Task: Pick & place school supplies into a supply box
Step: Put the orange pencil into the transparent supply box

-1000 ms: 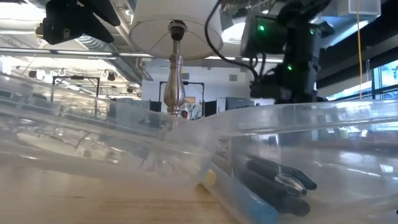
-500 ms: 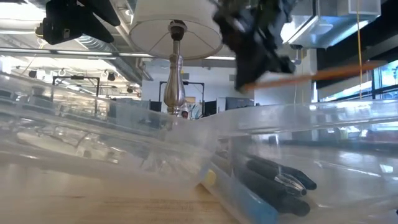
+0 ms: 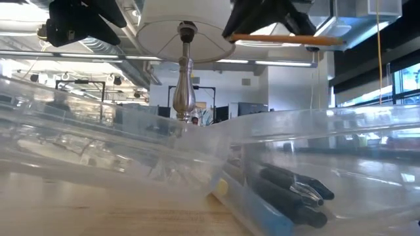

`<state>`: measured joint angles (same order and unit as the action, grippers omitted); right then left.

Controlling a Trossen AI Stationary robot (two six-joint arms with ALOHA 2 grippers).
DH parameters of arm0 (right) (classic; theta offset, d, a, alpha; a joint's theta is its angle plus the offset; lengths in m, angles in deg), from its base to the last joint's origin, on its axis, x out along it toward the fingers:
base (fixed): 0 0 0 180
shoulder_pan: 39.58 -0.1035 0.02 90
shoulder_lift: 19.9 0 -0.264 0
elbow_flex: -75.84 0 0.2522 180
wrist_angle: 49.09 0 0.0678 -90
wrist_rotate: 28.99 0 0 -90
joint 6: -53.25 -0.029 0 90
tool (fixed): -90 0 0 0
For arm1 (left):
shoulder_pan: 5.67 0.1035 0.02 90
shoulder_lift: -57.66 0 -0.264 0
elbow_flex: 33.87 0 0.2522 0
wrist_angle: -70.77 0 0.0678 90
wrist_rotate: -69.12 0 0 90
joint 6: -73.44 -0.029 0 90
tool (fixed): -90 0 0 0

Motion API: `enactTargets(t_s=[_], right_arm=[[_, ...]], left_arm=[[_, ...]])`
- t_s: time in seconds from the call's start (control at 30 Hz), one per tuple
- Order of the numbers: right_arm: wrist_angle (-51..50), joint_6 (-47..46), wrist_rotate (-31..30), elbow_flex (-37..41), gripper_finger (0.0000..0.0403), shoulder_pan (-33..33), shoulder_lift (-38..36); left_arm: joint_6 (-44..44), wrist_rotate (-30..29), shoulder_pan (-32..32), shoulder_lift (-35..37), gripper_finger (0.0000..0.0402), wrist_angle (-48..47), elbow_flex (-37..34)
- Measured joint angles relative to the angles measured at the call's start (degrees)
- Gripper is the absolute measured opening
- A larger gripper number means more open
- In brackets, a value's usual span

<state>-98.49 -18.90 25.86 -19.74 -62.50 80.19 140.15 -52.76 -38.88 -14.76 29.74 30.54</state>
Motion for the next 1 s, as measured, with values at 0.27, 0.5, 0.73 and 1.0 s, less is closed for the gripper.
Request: enactTargets(t_s=[0.27, 0.5, 0.73, 1.0], right_arm=[[1.9, -5.3, -8.0, 0.0, 0.0046, -4.6, 5.0], [1.9, -5.6, -5.2, 0.0, 0.0046, -5.5, 10.0], [1.3, -5.6, 0.1, 0.0, 0.0046, -5.4, 12.2], [-1.1, -5.2, 4.9, 0.0, 0.0046, -5.2, 12.3]], left_arm=[[0.0, 0.3, -0.1, 0.0, 0.0127, 0.0, 0.0], [-0.5, 2.0, -0.1, 0.0, 0.0127, 0.0, 0.0], [-0.4, 2.0, -0.1, 0.0, 0.0127, 0.0, 0.0], [-1.4, 1.7, 0.0, 0.0, 0.0127, 0.0, 0.0]])
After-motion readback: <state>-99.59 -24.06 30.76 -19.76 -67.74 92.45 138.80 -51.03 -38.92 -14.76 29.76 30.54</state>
